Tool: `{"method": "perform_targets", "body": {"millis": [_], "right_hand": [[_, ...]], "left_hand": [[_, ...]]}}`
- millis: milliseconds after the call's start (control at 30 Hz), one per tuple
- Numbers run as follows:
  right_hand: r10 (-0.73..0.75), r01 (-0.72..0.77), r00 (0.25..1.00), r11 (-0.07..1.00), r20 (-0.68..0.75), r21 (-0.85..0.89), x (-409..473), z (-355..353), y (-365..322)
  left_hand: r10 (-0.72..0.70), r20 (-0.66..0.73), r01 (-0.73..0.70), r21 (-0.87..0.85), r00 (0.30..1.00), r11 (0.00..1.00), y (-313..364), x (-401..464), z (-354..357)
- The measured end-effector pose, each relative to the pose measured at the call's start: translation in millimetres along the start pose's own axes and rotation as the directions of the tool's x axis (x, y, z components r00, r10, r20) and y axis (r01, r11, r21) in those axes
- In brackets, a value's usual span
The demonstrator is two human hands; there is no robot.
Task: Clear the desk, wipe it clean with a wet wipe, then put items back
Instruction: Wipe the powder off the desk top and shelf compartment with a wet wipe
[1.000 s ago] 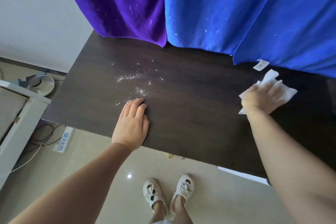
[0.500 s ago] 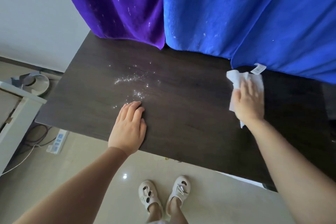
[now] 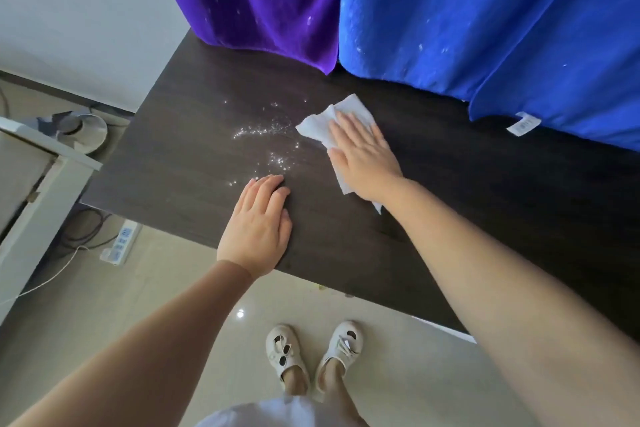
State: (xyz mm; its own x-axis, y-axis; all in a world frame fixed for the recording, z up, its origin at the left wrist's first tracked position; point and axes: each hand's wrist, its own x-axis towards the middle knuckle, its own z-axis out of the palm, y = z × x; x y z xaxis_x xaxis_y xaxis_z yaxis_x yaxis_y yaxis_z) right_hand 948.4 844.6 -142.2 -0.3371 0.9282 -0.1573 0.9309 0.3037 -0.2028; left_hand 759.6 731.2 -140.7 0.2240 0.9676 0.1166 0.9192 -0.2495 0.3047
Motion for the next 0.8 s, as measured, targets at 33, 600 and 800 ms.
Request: {"method": "perform_targets", "body": {"millis": [33,600,800], "right_hand": [[0.036,-0.037,0.999,0.999,-0.027,-0.004,-7.1,-1.7,24.5],[-0.144,0.144,0.989,0.990,0.021,-0.008,-58.6,14.1,-31.9],[0.512,-0.514,0.829,0.856,-0.223,0.054,-150.2,9.9,115.0]], "left_hand": [[-0.002,-0.004,0.002,-0.002,1.000,1.000,0.4,0.1,-0.2],[-0.005,-0.003,0.005,-0.007,1.000,1.000,0.1,-0.5,0.2],[-0.021,0.019,0.021,-0.009,1.000,1.000,2.1,-1.3,-1.1]]}}
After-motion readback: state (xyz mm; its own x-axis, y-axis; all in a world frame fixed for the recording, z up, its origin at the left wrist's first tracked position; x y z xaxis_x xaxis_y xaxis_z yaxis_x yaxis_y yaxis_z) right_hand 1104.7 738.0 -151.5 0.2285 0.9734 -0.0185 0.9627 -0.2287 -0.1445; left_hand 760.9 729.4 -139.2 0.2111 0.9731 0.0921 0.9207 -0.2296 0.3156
